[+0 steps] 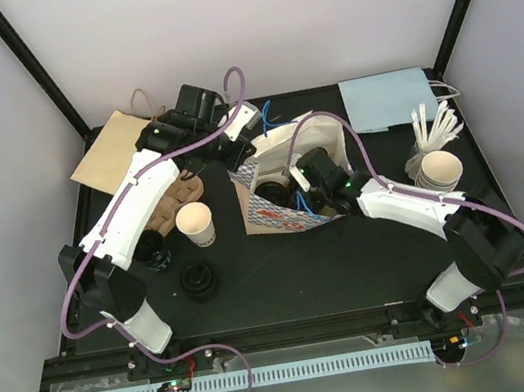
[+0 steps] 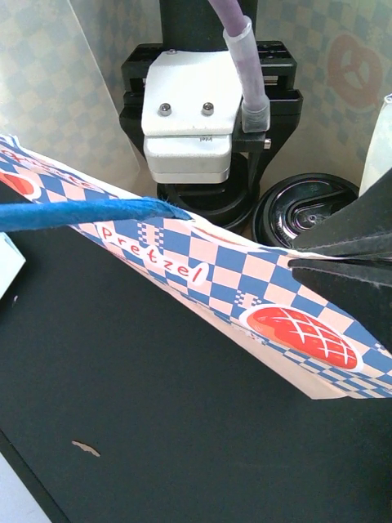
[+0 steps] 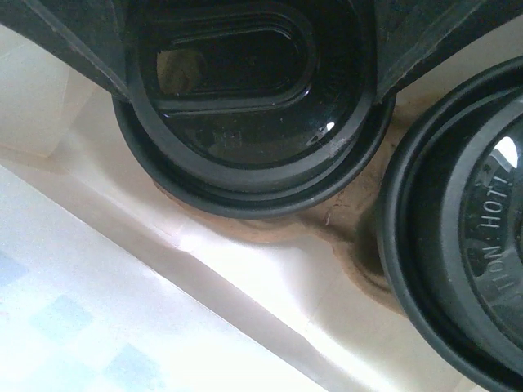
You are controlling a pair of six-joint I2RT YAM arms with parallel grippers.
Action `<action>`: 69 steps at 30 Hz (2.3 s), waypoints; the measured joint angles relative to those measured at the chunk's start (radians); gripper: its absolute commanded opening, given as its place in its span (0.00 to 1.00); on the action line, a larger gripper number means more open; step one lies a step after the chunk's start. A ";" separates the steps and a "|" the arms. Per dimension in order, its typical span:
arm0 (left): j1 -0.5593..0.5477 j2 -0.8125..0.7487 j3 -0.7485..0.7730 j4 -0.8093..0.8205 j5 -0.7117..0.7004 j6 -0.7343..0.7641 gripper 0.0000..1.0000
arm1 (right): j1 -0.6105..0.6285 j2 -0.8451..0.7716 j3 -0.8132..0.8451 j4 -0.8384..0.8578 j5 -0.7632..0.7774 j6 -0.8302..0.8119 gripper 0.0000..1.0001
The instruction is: Pack the takeout coffee
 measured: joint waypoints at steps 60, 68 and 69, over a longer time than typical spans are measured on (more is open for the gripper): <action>0.005 -0.021 -0.034 0.002 0.013 0.000 0.02 | 0.076 0.040 0.037 -0.010 0.160 -0.010 0.99; 0.005 -0.046 -0.053 -0.002 0.039 0.001 0.01 | 0.073 -0.031 0.050 -0.157 0.135 -0.019 1.00; 0.005 -0.050 -0.054 -0.002 0.040 0.002 0.02 | 0.073 -0.053 0.055 -0.167 0.128 -0.019 1.00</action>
